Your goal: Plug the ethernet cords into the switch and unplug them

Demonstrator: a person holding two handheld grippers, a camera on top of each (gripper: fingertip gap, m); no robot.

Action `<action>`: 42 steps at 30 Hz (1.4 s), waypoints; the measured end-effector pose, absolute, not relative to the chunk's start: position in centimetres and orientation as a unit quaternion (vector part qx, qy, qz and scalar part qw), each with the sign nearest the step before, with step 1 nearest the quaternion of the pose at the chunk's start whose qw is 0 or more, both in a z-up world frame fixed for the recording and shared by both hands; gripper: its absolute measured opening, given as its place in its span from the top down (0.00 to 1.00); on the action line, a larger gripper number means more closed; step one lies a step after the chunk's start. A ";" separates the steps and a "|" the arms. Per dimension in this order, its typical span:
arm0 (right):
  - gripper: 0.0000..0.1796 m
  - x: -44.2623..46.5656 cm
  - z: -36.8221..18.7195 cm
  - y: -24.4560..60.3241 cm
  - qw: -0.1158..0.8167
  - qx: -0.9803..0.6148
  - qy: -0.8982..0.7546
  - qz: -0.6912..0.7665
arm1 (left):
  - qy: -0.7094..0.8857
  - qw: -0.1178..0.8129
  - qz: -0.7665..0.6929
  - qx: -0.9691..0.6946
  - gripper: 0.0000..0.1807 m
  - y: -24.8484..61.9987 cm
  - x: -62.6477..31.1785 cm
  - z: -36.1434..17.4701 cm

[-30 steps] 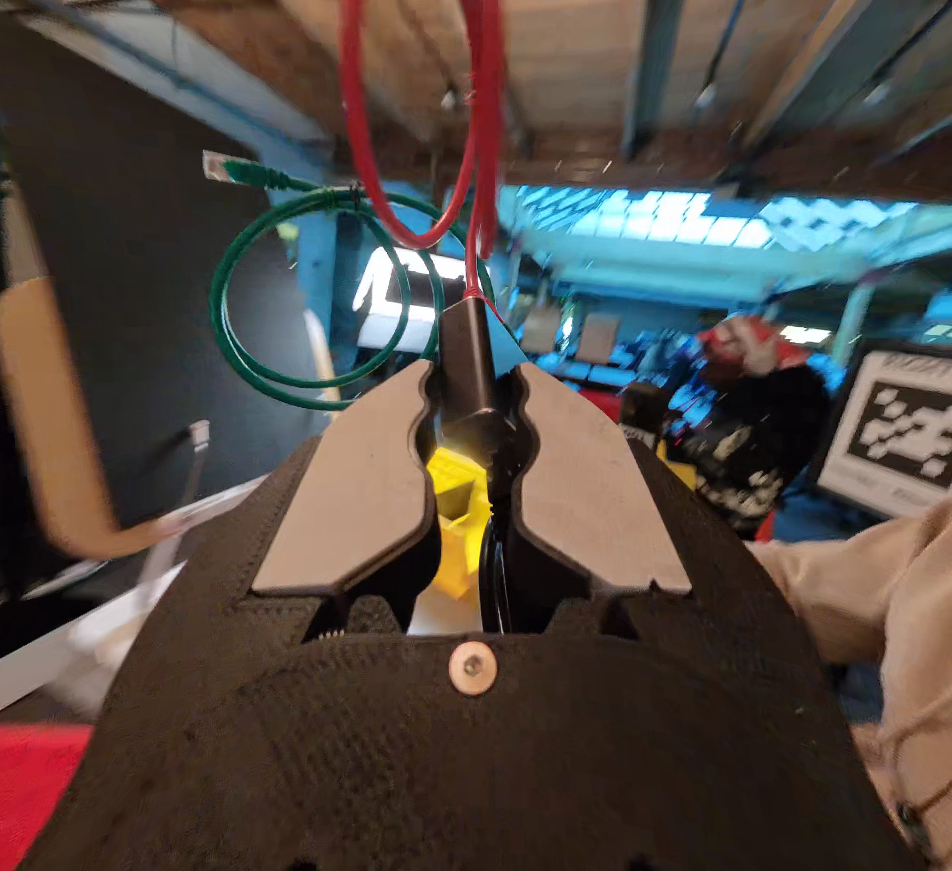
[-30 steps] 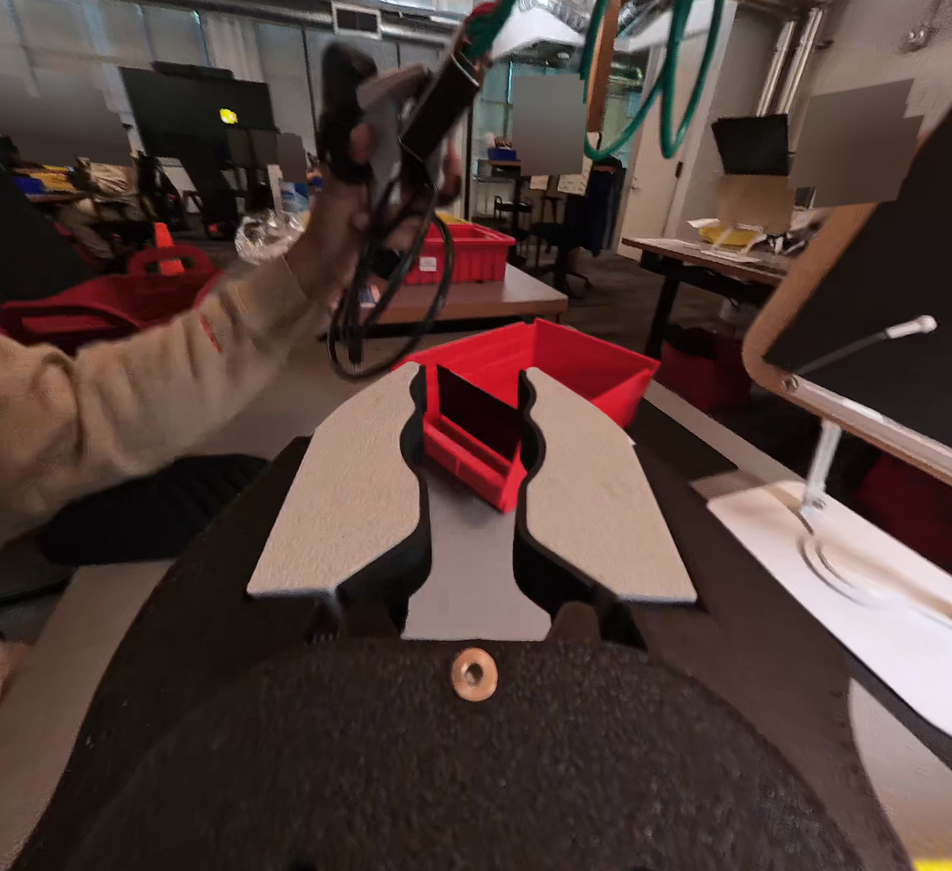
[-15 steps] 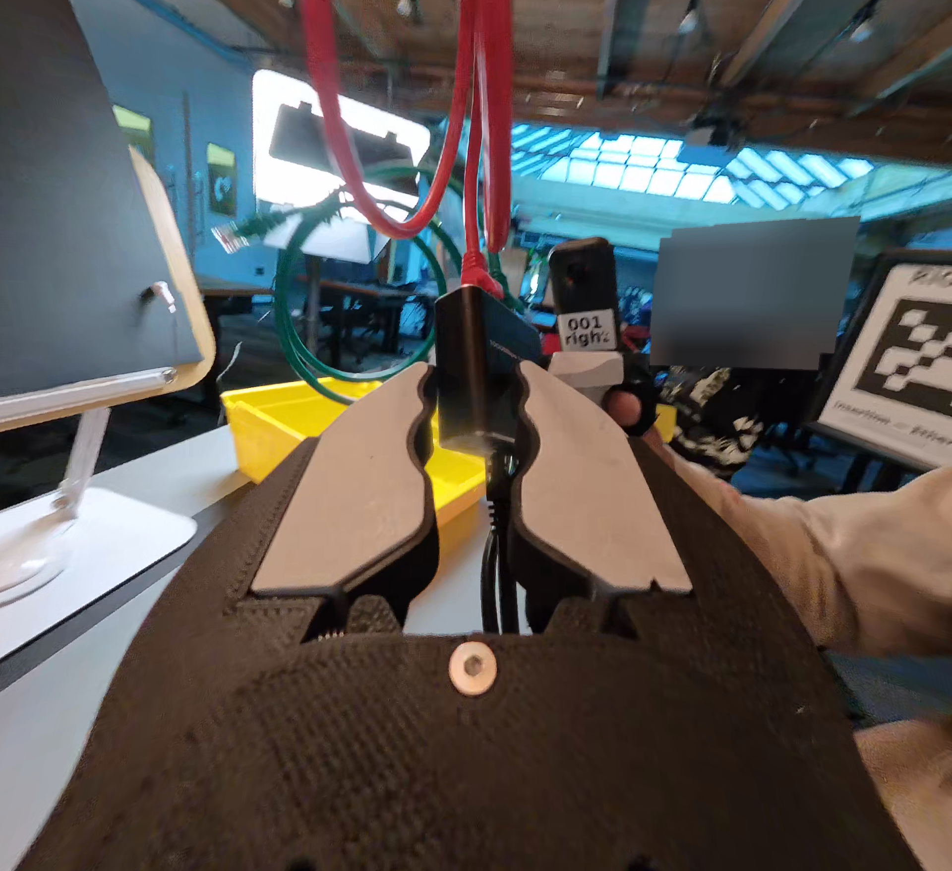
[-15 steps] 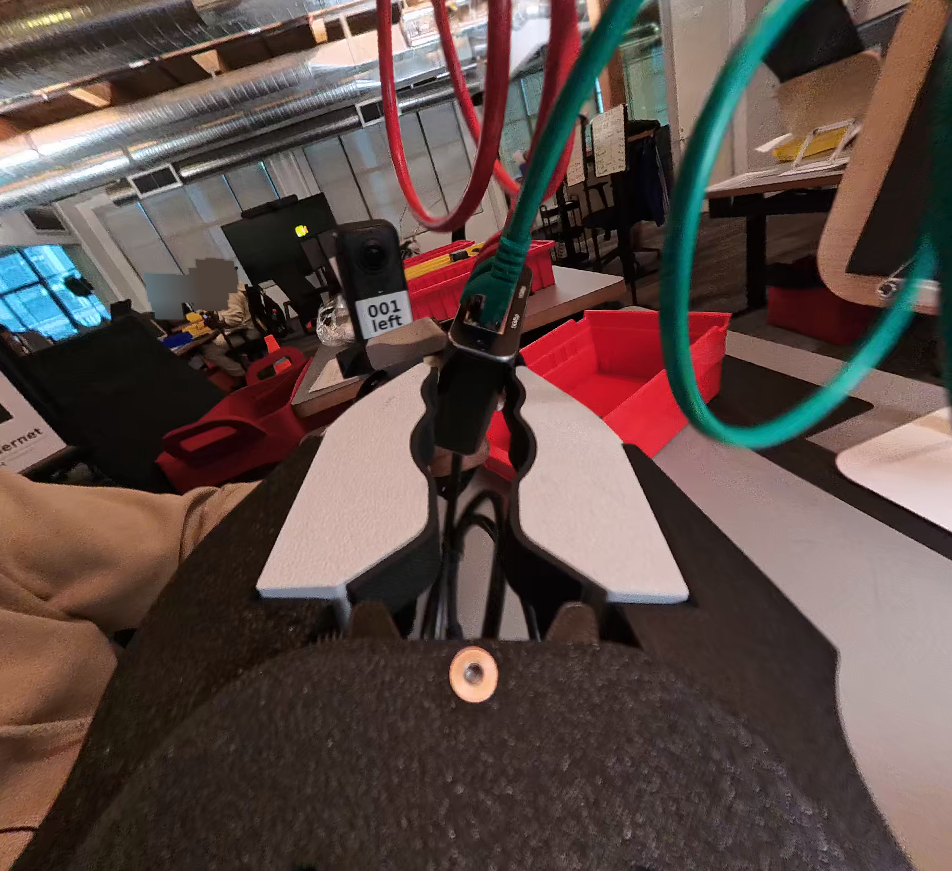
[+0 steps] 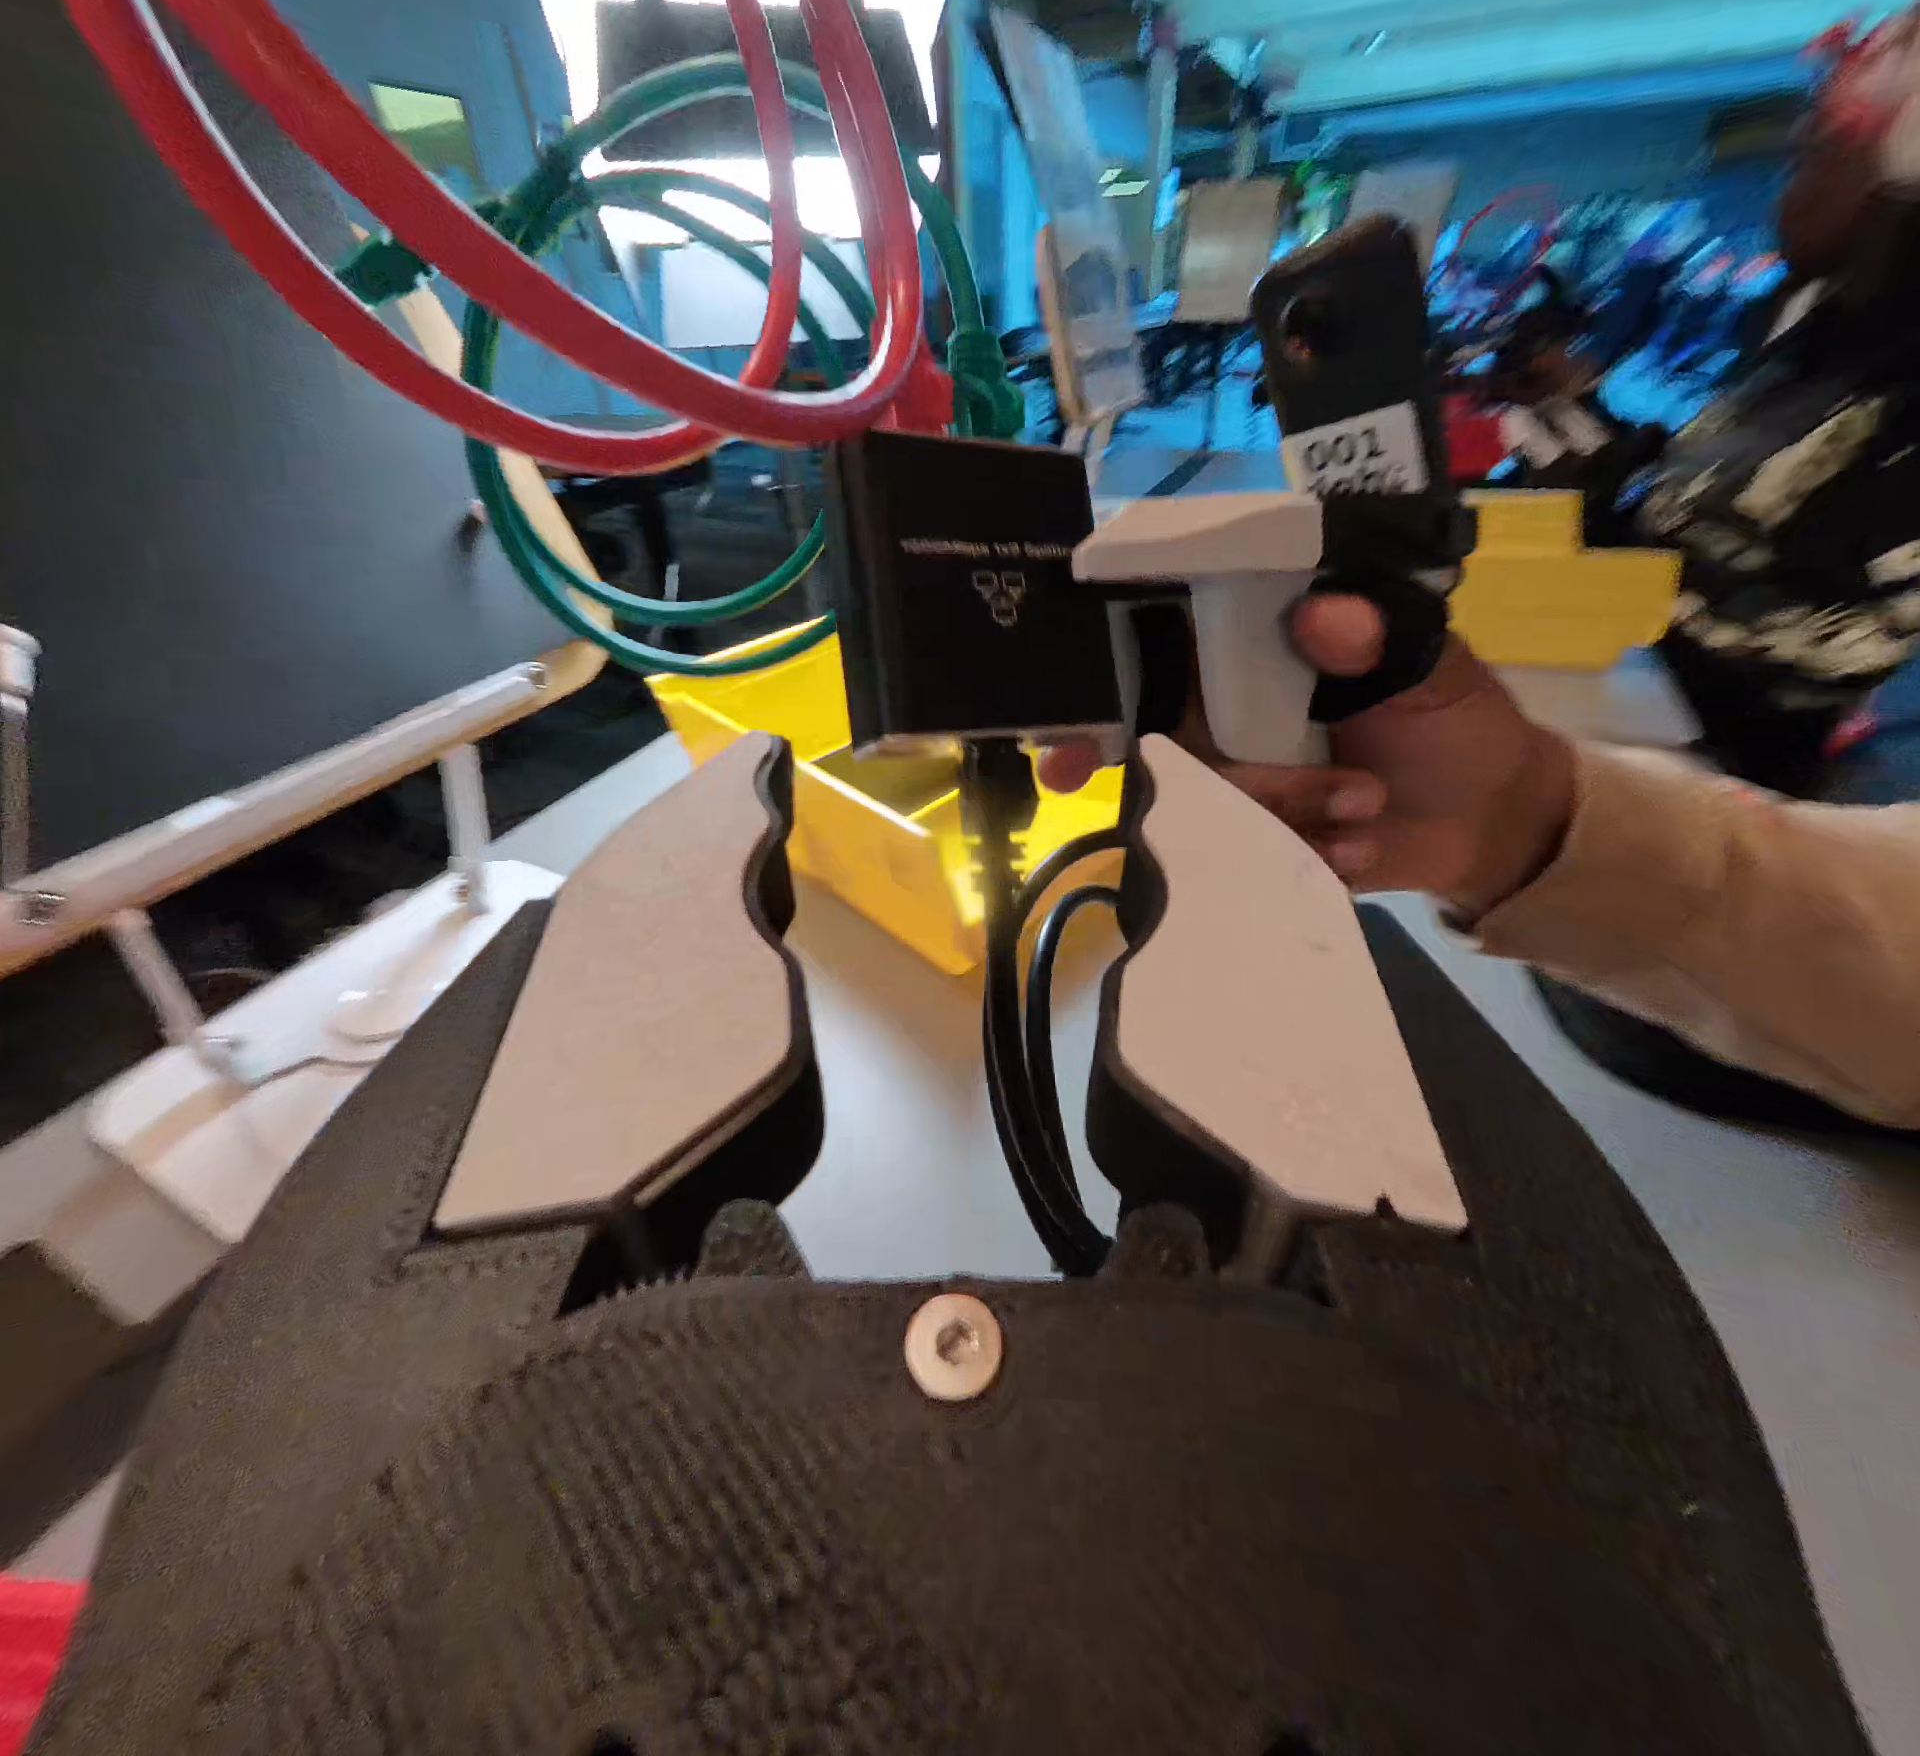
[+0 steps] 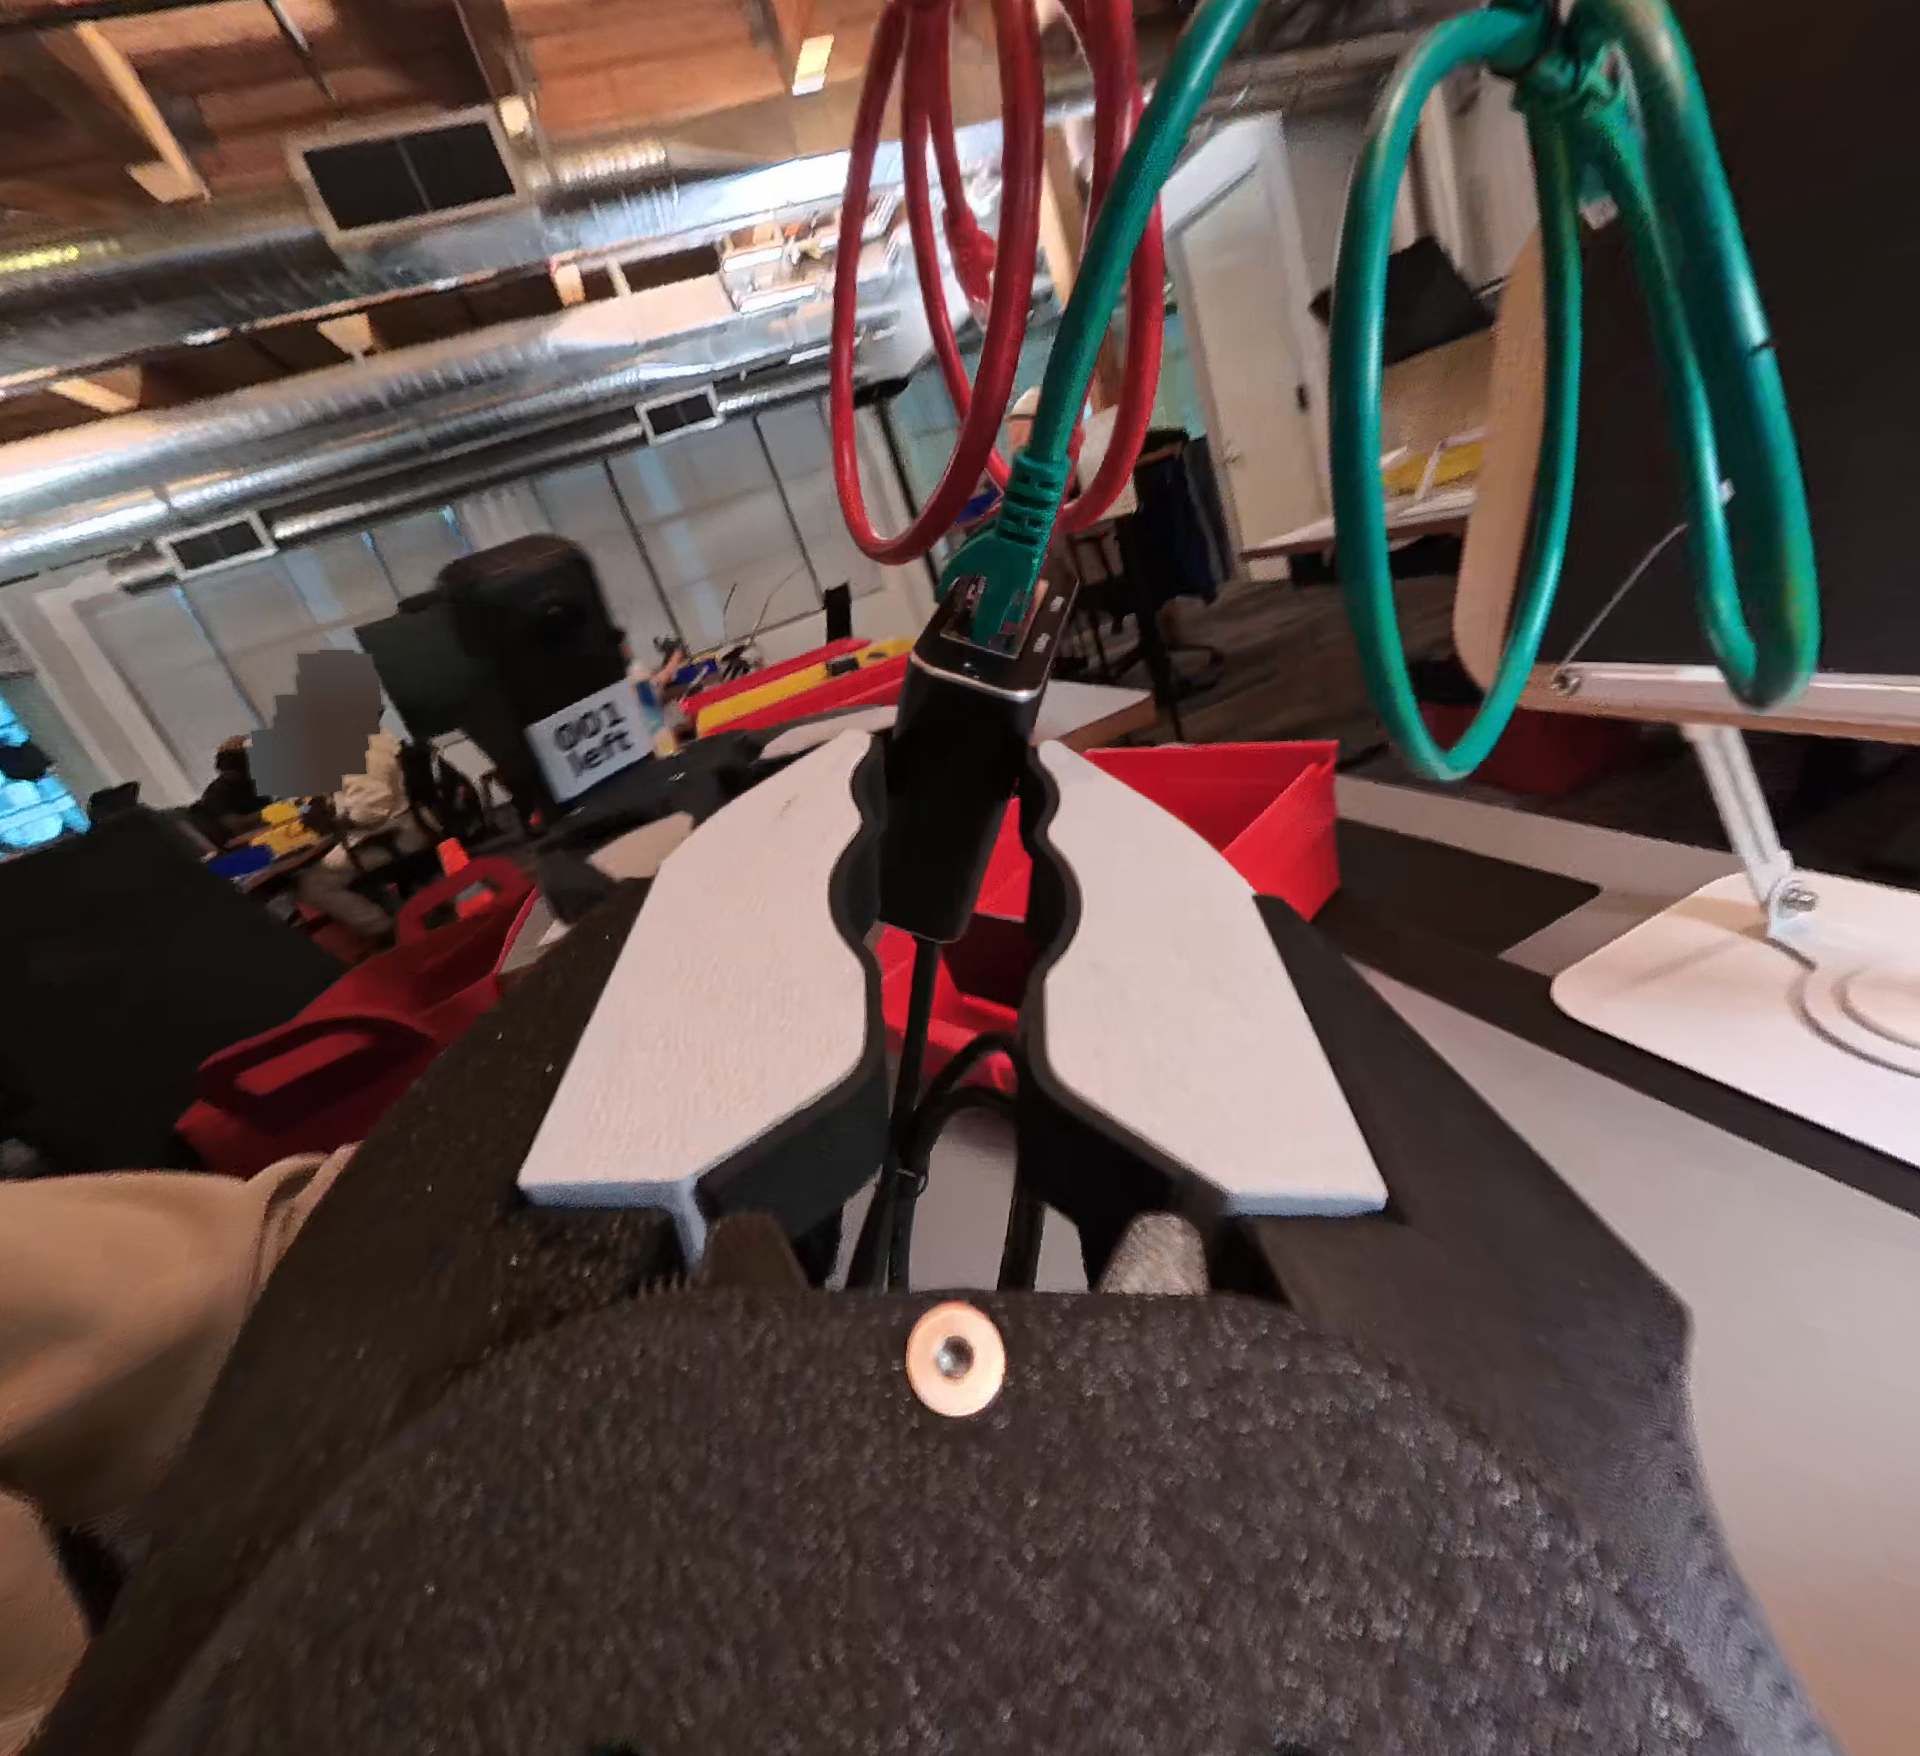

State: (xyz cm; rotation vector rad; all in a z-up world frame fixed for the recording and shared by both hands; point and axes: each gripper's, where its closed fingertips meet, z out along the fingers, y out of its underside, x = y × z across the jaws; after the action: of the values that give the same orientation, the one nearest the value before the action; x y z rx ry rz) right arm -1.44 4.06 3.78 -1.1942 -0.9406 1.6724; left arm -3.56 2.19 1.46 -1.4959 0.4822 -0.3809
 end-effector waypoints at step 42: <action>0.87 -2.1 2.4 -1.1 0.325 -0.410 -0.501 0.689 | 0.265 0.617 -0.393 -0.628 0.85 -0.6 -0.4 0.8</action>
State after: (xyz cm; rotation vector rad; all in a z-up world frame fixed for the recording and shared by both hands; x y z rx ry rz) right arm -2.06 -1.14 2.35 -1.0747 -1.3143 1.8075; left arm -0.39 -0.57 0.83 -1.4471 0.6092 -0.9057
